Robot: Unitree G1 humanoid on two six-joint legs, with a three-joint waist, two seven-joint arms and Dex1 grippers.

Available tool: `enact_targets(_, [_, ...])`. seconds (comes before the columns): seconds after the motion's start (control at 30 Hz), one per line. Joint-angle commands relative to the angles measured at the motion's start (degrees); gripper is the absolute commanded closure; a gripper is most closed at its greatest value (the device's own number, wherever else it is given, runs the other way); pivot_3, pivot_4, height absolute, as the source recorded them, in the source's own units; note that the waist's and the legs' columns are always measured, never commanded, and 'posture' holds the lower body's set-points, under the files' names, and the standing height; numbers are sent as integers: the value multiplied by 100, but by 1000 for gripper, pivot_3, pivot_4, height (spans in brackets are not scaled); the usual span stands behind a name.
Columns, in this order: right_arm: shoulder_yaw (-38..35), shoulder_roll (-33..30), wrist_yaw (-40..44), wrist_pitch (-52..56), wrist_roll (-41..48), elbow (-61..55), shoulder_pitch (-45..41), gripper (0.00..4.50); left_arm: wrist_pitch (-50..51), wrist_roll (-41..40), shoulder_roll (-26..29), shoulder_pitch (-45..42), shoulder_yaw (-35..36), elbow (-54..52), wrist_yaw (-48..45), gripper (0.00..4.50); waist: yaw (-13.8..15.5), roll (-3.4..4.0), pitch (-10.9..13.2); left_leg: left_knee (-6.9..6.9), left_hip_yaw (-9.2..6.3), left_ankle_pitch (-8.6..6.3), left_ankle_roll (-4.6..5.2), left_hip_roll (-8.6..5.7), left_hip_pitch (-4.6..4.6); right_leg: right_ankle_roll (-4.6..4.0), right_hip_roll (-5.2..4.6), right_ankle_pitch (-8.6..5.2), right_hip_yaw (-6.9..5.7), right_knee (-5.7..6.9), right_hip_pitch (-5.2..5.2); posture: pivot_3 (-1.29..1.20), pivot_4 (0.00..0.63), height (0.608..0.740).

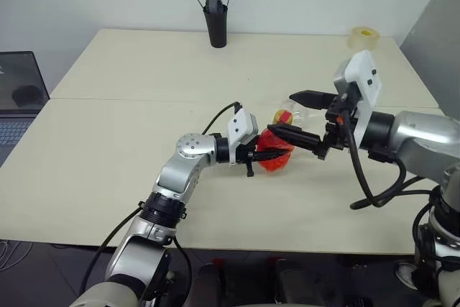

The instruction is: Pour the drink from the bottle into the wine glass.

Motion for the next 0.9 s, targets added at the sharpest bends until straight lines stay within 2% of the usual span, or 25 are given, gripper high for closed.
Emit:
enact_targets(0.03, [-222,112,-1092,-111,862,-335,84,0,-191,-62,-73,-103,32,-155,5,3576,-1,0,0,1,0,0,1,0,0,0,0,0,0,0,0,0,150,740])
enact_targets(0.27, [128,-120,-2870,-344,1596,-104,315,0,-243,-5,-112,-170,-23,-35,-15,3577,-2,0,0,1,2,1,2,-1,0,0,21,0,1,0,2,0,150,740])
enact_targets(0.5, [454,-569,-3497,-870,2267,51,332,0,-249,23,-103,-128,-48,-46,-15,3577,-6,0,0,0,3,1,3,1,0,0,25,0,2,-1,2,0,150,740])
enact_targets(0.6, [599,-755,-3606,-1070,2422,101,340,589,-242,34,-101,-125,-50,-51,11,3577,-6,0,0,1,3,0,3,0,0,0,25,0,3,-2,3,0,150,740])
enact_targets(0.9, [1020,-1029,-3674,-1518,2519,327,194,3671,-232,55,-34,-82,-5,-83,52,3597,-5,0,0,0,4,0,3,2,0,0,26,0,4,-2,3,0,150,740])
